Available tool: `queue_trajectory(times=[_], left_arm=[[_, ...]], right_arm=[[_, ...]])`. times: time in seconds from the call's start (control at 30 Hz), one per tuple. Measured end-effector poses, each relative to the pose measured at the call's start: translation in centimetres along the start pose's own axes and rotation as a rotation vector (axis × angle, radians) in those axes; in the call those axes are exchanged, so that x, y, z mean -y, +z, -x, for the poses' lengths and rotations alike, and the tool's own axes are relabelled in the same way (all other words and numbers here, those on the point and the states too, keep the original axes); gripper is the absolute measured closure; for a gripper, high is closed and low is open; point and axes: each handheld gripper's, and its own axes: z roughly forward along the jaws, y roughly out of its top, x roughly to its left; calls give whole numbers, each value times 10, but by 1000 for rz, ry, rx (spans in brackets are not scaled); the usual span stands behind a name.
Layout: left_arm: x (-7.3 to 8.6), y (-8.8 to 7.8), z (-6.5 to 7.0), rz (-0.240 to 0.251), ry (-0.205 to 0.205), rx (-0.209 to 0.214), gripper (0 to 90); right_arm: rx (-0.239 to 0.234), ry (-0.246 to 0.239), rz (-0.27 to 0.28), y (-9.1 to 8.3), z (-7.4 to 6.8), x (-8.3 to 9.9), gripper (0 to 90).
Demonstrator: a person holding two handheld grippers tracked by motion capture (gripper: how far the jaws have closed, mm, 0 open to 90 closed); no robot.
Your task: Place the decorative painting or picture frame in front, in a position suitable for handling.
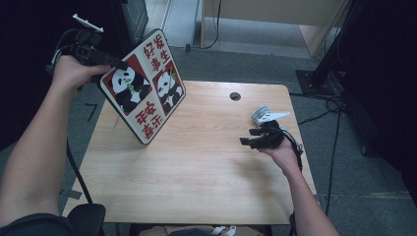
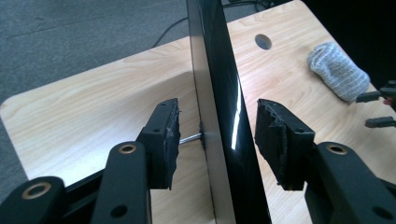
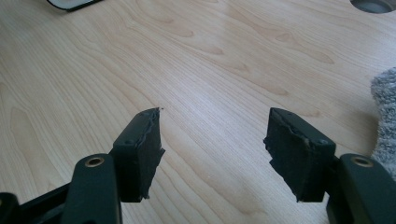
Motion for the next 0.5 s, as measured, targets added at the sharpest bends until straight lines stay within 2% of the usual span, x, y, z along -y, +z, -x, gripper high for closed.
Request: queue_trajectory(times=[0.23,0.33,0.5], left_arm=[[-16,6,-2,-42,-1,-24,553],[-22,11,-3,-66,4,-25,600],[-28,19,-5,-92,5,-12,629]], right_arm=[[4,1,9,-3,-2,2,359],[12,2,0,-4,-1,5,359],[20,9,0,-6,0,7,359]])
